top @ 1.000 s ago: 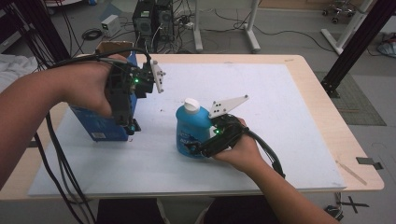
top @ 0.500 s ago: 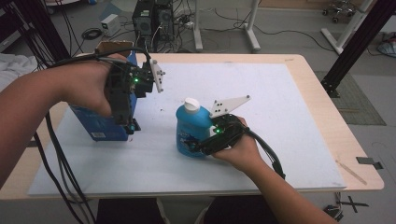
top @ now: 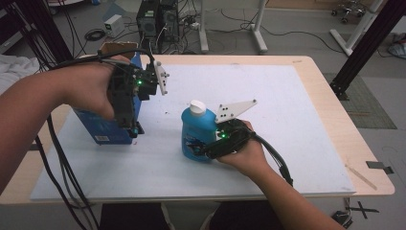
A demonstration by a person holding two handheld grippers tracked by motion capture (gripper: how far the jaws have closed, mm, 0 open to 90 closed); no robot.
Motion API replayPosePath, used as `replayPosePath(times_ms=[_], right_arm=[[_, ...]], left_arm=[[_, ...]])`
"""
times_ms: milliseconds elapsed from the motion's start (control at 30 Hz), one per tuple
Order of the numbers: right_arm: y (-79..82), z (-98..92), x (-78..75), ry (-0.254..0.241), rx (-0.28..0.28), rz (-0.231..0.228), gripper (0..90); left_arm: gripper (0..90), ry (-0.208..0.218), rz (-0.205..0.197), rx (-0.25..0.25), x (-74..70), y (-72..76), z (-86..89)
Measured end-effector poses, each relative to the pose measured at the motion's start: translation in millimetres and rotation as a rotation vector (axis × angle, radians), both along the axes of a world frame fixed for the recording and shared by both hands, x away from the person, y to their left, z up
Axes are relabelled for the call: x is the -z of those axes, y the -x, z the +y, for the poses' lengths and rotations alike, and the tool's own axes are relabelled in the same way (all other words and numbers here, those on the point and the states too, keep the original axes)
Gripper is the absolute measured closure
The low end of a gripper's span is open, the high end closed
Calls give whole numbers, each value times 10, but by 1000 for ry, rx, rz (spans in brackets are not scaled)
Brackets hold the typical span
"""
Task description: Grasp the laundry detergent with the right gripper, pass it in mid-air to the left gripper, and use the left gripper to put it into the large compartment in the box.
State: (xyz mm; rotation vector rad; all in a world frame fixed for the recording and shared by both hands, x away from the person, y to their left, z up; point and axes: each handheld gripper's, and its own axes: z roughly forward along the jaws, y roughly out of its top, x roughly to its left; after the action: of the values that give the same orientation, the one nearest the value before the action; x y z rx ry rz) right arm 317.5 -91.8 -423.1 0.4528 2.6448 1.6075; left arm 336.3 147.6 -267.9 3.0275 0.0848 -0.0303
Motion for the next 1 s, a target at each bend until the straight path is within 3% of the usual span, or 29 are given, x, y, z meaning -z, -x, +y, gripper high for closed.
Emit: replayPosePath(times_ms=[1000], right_arm=[[35,-18,-8,-25,-1,-77,455]], left_arm=[[18,9,2,-5,29,7,-10]])
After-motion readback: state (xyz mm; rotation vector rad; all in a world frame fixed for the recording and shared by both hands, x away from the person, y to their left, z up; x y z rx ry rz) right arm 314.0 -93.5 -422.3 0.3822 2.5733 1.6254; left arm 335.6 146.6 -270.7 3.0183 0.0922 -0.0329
